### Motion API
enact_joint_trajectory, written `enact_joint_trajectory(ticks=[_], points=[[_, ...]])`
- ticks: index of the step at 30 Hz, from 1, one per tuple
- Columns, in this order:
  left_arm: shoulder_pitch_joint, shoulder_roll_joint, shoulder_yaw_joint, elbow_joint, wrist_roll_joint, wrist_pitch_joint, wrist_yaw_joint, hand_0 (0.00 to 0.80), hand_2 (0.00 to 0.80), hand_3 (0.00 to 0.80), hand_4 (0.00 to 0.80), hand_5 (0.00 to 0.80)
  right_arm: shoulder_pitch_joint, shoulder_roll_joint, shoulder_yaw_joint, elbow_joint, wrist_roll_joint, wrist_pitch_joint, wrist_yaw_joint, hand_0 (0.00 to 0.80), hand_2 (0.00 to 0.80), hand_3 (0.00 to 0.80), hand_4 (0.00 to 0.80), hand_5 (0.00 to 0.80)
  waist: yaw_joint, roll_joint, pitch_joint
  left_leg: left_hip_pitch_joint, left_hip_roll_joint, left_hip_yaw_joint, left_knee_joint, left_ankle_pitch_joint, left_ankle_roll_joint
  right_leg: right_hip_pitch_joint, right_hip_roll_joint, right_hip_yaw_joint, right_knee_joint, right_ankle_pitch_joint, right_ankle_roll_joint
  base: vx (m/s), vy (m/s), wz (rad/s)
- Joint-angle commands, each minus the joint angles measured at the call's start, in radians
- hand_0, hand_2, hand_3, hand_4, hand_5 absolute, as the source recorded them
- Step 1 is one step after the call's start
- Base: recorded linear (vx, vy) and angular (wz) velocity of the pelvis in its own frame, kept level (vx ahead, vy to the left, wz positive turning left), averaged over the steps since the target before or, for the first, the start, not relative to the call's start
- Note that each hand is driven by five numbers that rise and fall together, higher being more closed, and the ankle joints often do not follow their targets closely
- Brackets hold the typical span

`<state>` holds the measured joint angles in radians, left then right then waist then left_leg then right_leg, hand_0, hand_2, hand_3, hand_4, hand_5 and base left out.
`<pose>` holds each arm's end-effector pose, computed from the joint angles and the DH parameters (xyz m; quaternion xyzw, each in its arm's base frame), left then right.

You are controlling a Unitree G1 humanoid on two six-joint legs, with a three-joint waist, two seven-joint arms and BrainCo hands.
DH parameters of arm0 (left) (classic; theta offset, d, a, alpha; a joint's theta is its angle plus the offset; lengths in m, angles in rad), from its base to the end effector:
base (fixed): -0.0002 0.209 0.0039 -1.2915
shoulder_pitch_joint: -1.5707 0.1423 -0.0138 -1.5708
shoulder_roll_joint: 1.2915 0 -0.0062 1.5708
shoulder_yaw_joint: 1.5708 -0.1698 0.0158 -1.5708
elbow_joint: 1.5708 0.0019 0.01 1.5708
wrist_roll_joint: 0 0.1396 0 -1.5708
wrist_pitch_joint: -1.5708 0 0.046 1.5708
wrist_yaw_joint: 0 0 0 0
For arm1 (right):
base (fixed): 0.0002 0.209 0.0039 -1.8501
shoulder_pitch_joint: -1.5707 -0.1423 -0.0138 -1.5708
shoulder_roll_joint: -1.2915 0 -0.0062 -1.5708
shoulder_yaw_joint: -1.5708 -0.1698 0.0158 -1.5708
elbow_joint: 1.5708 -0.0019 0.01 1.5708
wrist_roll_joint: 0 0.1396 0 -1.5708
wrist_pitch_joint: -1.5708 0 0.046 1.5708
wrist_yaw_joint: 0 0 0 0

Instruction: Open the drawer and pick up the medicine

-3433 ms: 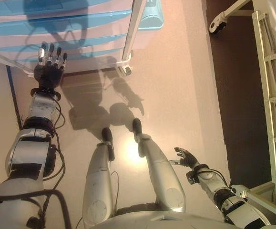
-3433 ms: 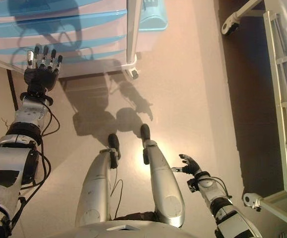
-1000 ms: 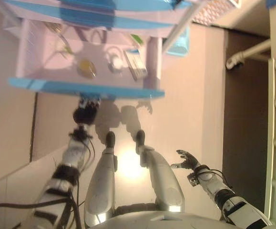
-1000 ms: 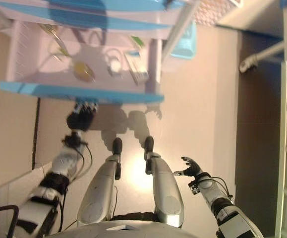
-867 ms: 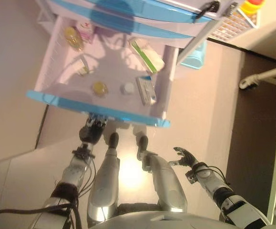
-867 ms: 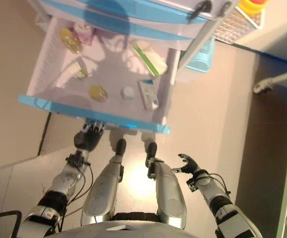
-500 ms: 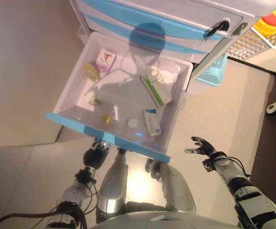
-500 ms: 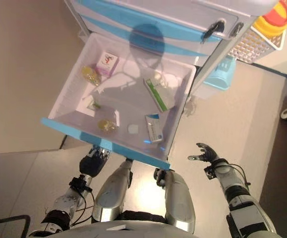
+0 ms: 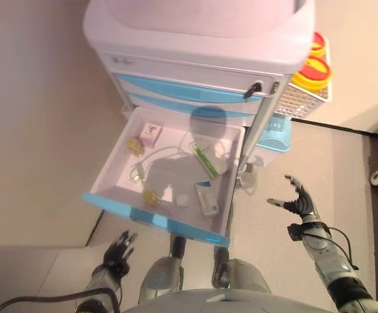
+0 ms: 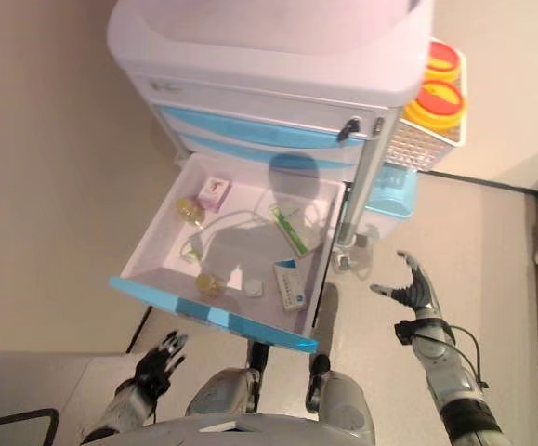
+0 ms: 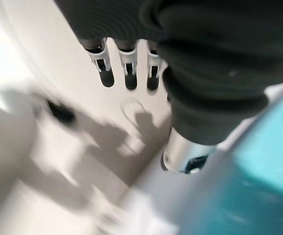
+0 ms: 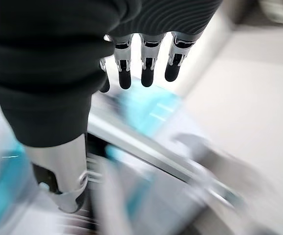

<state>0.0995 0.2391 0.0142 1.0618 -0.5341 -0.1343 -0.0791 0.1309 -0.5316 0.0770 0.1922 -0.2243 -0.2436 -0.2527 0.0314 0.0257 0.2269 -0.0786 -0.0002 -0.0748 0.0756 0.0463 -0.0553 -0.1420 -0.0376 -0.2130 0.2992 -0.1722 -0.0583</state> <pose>0.0707 0.2343 -0.0944 -0.1301 0.4437 0.1881 0.8665 0.1705 -0.2424 0.0313 -0.3639 0.0069 -0.0434 0.9304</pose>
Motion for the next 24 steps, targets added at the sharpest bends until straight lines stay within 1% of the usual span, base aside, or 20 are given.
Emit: enact_joint_trajectory(ticks=[1, 2, 4, 7, 8, 10, 11, 12, 16, 17, 18, 20, 22, 24], points=[[-0.016, 0.058, -0.021, 0.124, 0.161, -0.028, 0.037, 0.000, 0.000, 0.000, 0.000, 0.000, -0.030, -0.043, -0.044, -0.150, -0.109, -0.218, 0.019, 0.000, 0.000, 0.000, 0.000, 0.000, -0.025, -0.071, 0.000, 0.013, -0.099, 0.039, 0.036, -0.117, 0.079, 0.087, 0.005, 0.109, -0.206, 0.127, 0.105, 0.035, 0.067, -0.32], [-0.022, 0.060, -0.027, 0.154, 0.191, -0.019, 0.034, 0.000, 0.000, 0.000, 0.000, 0.000, -0.039, -0.060, -0.044, -0.190, -0.112, -0.250, 0.044, 0.000, 0.000, 0.000, 0.000, 0.000, -0.029, -0.073, -0.006, 0.018, -0.099, 0.046, 0.034, -0.122, 0.081, 0.087, 0.004, 0.114, -0.209, 0.128, 0.108, 0.027, 0.058, -0.26], [-0.030, 0.059, -0.043, 0.197, 0.242, -0.001, 0.020, 0.000, 0.000, 0.000, 0.000, 0.000, -0.071, -0.093, -0.028, -0.267, -0.090, -0.295, 0.128, 0.000, 0.000, 0.000, 0.000, 0.000, -0.033, -0.076, -0.018, 0.026, -0.096, 0.059, 0.029, -0.131, 0.080, 0.086, 0.003, 0.122, -0.213, 0.128, 0.113, 0.024, 0.048, -0.19], [-0.041, 0.054, -0.073, 0.226, 0.266, 0.010, 0.001, 0.000, 0.000, 0.000, 0.000, 0.000, -0.127, -0.132, 0.026, -0.357, -0.031, -0.312, 0.277, 0.000, 0.000, 0.000, 0.000, 0.000, -0.028, -0.077, -0.033, 0.035, -0.094, 0.069, 0.023, -0.138, 0.079, 0.091, -0.001, 0.124, -0.219, 0.129, 0.117, 0.028, 0.030, -0.18], [-0.043, 0.051, -0.082, 0.229, 0.264, 0.013, -0.001, 0.000, 0.000, 0.000, 0.000, 0.000, -0.144, -0.143, 0.048, -0.382, -0.022, -0.305, 0.309, 0.000, 0.000, 0.000, 0.000, 0.000, -0.023, -0.077, -0.035, 0.038, -0.095, 0.068, 0.021, -0.138, 0.079, 0.093, -0.002, 0.122, -0.222, 0.130, 0.117, 0.024, 0.011, -0.04], [-0.049, 0.045, -0.102, 0.230, 0.250, 0.010, 0.005, 0.000, 0.000, 0.000, 0.000, 0.000, -0.192, -0.164, 0.106, -0.414, 0.010, -0.300, 0.388, 0.000, 0.000, 0.000, 0.000, 0.000, -0.005, -0.079, -0.040, 0.041, -0.098, 0.062, 0.019, -0.139, 0.078, 0.102, -0.006, 0.115, -0.229, 0.131, 0.118, 0.020, -0.002, 0.05], [-0.053, 0.043, -0.107, 0.227, 0.247, 0.008, 0.006, 0.000, 0.000, 0.000, 0.000, 0.000, -0.212, -0.168, 0.132, -0.414, 0.009, -0.297, 0.403, 0.000, 0.000, 0.000, 0.000, 0.000, 0.003, -0.080, -0.041, 0.042, -0.099, 0.058, 0.018, -0.139, 0.077, 0.104, -0.008, 0.111, -0.231, 0.131, 0.118, 0.013, -0.019, 0.10], [-0.062, 0.039, -0.121, 0.224, 0.236, 0.005, 0.009, 0.000, 0.000, 0.000, 0.000, 0.000, -0.254, -0.171, 0.181, -0.403, -0.007, -0.283, 0.426, 0.000, 0.000, 0.000, 0.000, 0.000, 0.020, -0.081, -0.043, 0.043, -0.101, 0.050, 0.013, -0.137, 0.075, 0.107, -0.011, 0.102, -0.234, 0.132, 0.118, 0.007, -0.026, 0.15], [-0.083, 0.025, -0.161, 0.197, 0.215, -0.004, 0.016, 0.000, 0.000, 0.000, 0.000, 0.000, -0.397, -0.157, 0.324, -0.335, -0.090, -0.207, 0.427, 0.000, 0.000, 0.000, 0.000, 0.000, 0.077, -0.082, -0.038, 0.041, -0.107, 0.014, 0.004, -0.125, 0.073, 0.120, -0.022, 0.065, -0.235, 0.127, 0.113, -0.006, -0.039, 0.25], [-0.089, 0.021, -0.183, 0.186, 0.213, -0.004, 0.017, 0.000, 0.000, 0.000, 0.000, 0.000, -0.447, -0.145, 0.373, -0.286, -0.136, -0.204, 0.392, 0.000, 0.000, 0.000, 0.000, 0.000, 0.099, -0.081, -0.036, 0.038, -0.110, -0.002, 0.001, -0.118, 0.073, 0.123, -0.027, 0.049, -0.231, 0.125, 0.111, -0.010, -0.065, 0.47], [-0.092, 0.019, -0.191, 0.180, 0.209, -0.002, 0.022, 0.000, 0.000, 0.000, 0.000, 0.000, -0.472, -0.140, 0.399, -0.261, -0.164, -0.193, 0.377, 0.000, 0.000, 0.000, 0.000, 0.000, 0.111, -0.081, -0.035, 0.037, -0.111, -0.011, 0.001, -0.116, 0.073, 0.125, -0.030, 0.039, -0.227, 0.122, 0.110, -0.009, -0.070, 0.45], [-0.102, 0.021, -0.218, 0.165, 0.219, 0.011, 0.025, 0.000, 0.000, 0.000, 0.000, 0.000, -0.552, -0.112, 0.470, -0.150, -0.219, -0.151, 0.322, 0.000, 0.000, 0.000, 0.000, 0.000, 0.144, -0.075, -0.029, 0.032, -0.112, -0.037, -0.006, -0.103, 0.071, 0.129, -0.038, 0.008, -0.219, 0.117, 0.105, -0.015, -0.054, 0.48], [-0.107, 0.023, -0.241, 0.150, 0.228, 0.024, 0.034, 0.000, 0.000, 0.000, 0.000, 0.000, -0.603, -0.082, 0.517, -0.047, -0.277, -0.112, 0.287, 0.000, 0.000, 0.000, 0.000, 0.000, 0.169, -0.069, -0.024, 0.030, -0.114, -0.060, -0.011, -0.092, 0.068, 0.135, -0.042, -0.016, -0.215, 0.114, 0.102, -0.009, -0.042, 0.46], [-0.107, 0.025, -0.255, 0.139, 0.240, 0.036, 0.038, 0.000, 0.000, 0.000, 0.000, 0.000, -0.634, -0.066, 0.544, 0.025, -0.302, -0.089, 0.270, 0.000, 0.000, 0.000, 0.000, 0.000, 0.188, -0.064, -0.023, 0.031, -0.116, -0.081, -0.019, -0.084, 0.067, 0.143, -0.046, -0.034, -0.215, 0.112, 0.100, 0.021, -0.041, 0.57]])
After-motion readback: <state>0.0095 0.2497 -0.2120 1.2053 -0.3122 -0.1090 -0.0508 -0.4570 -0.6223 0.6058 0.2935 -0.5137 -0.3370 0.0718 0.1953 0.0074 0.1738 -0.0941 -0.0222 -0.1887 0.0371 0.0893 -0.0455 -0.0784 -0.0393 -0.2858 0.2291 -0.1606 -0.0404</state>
